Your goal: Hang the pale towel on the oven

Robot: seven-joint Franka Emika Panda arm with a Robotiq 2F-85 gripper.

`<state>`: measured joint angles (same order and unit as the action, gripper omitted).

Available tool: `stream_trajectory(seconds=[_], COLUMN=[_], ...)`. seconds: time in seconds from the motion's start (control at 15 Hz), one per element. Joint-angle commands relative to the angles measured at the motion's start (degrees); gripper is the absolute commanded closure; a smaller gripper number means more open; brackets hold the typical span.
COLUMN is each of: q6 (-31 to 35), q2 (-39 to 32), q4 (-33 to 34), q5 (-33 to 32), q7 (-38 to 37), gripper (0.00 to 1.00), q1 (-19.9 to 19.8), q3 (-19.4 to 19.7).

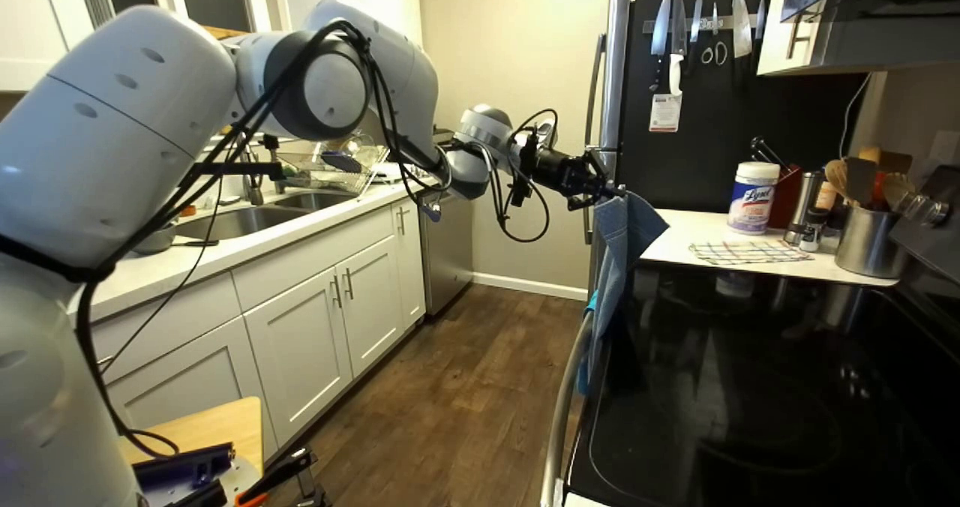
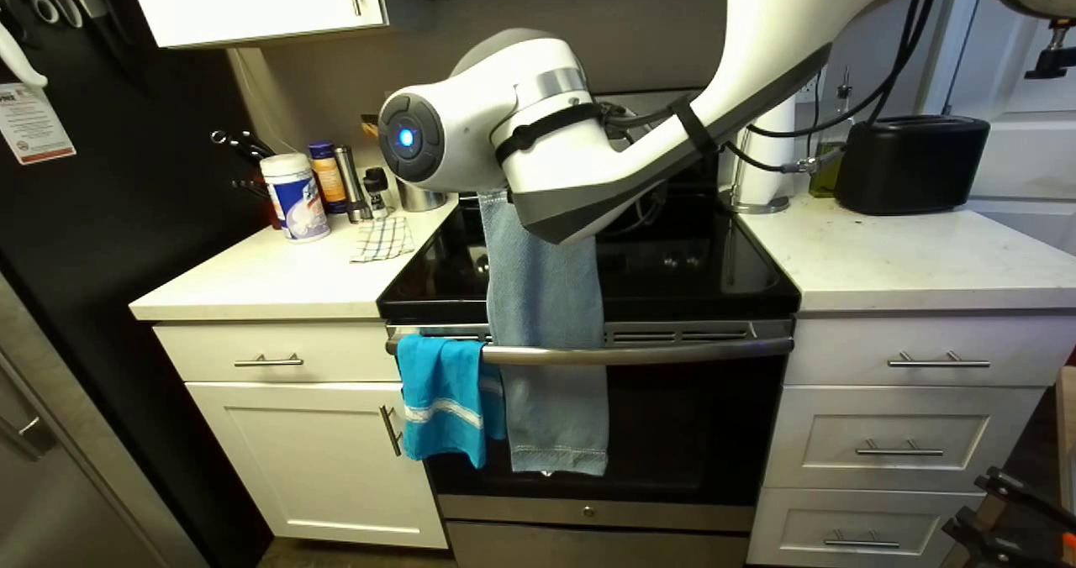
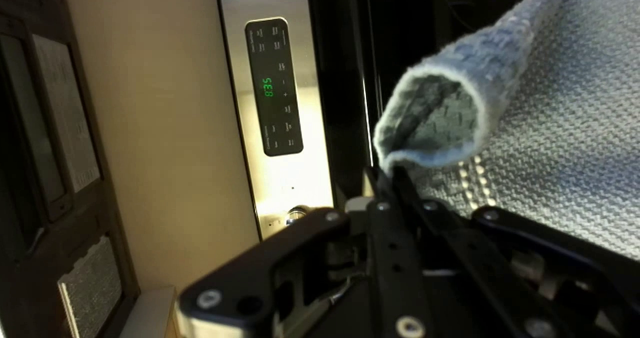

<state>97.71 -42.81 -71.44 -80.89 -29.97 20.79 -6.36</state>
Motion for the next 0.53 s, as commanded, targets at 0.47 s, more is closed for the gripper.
stream_trajectory(seconds=[0.47], q6=[0.4], q2=[12.46], q4=[-19.72], q5=[-0.3], q7=[-11.84], gripper=[0.99], q1=[-1.36], q3=[-0.69])
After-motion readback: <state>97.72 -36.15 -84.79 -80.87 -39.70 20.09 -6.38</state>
